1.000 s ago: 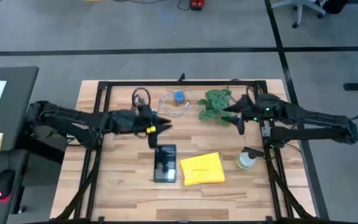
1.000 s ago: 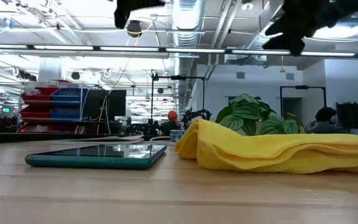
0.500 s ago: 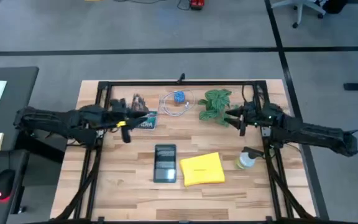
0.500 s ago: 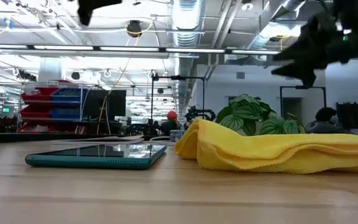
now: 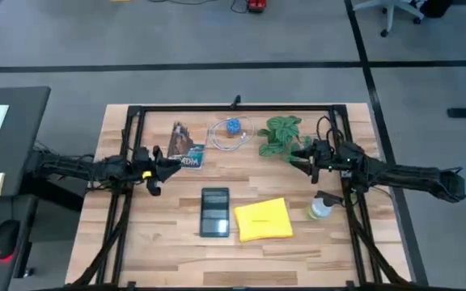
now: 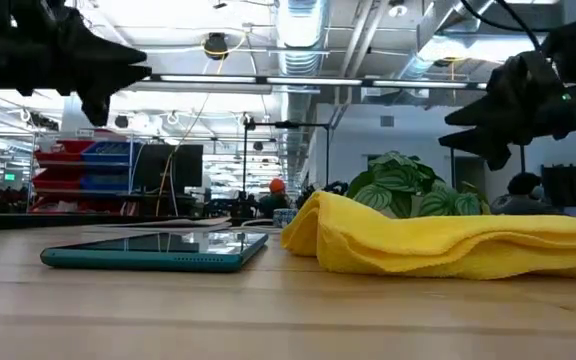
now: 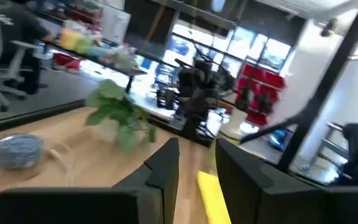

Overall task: Apply microfiber cloth
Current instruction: Return to Home Position

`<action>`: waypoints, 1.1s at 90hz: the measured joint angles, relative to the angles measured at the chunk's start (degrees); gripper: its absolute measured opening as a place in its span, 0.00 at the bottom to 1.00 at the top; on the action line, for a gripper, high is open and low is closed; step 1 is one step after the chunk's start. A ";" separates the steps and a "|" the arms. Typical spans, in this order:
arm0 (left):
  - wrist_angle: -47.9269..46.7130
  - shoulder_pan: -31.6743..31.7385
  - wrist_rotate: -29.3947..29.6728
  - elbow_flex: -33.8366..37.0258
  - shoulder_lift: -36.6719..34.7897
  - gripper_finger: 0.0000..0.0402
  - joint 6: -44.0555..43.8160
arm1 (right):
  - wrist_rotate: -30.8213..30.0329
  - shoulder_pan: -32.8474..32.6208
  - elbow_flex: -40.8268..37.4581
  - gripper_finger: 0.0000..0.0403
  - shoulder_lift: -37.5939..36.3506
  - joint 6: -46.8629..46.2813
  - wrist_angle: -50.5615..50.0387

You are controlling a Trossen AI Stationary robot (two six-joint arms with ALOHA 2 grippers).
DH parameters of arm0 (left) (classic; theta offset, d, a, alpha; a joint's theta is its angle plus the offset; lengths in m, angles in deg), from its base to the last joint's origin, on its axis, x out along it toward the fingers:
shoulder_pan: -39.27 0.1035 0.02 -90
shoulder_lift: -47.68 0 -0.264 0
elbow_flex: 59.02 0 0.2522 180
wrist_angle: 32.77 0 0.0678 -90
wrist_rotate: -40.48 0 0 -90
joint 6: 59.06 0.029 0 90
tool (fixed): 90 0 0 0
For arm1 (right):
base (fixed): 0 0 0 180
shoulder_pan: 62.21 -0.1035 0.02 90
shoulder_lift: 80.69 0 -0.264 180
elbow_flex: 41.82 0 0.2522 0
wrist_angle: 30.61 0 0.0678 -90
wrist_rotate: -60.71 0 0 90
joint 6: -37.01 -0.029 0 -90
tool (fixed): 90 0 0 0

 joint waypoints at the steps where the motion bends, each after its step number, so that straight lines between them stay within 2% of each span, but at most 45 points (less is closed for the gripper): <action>1: -0.02 0.00 -0.64 0.01 0.00 0.20 0.40 | 0.03 -0.16 0.00 0.52 0.00 0.27 0.14; 11: 2.66 0.01 -5.61 0.04 -0.13 0.20 5.43 | 0.20 -1.34 0.00 0.52 0.04 2.03 1.46; 34: 0.75 1.00 -4.74 0.14 -0.02 0.20 13.55 | -0.02 -2.59 -0.02 0.52 0.04 3.08 0.22; 45: -4.57 1.01 -2.91 0.19 0.00 0.20 11.85 | -0.05 -2.59 -0.04 0.52 0.04 3.10 -1.61; 67: -19.03 1.01 -2.94 0.23 0.02 0.20 11.67 | -0.14 -2.77 -0.07 0.52 0.02 3.14 -6.34; 71: -19.34 1.01 -3.20 0.19 0.11 0.20 11.64 | -1.26 -4.24 -0.07 0.52 -0.24 3.15 -8.21; 83: -19.84 0.41 -3.18 -0.18 0.21 0.20 11.61 | -2.88 -10.91 -0.09 0.52 -7.73 3.26 -15.83; 99: -19.36 0.16 -3.02 0.41 -8.52 0.20 11.59 | -4.09 -16.84 -0.09 0.52 -18.61 3.26 -16.02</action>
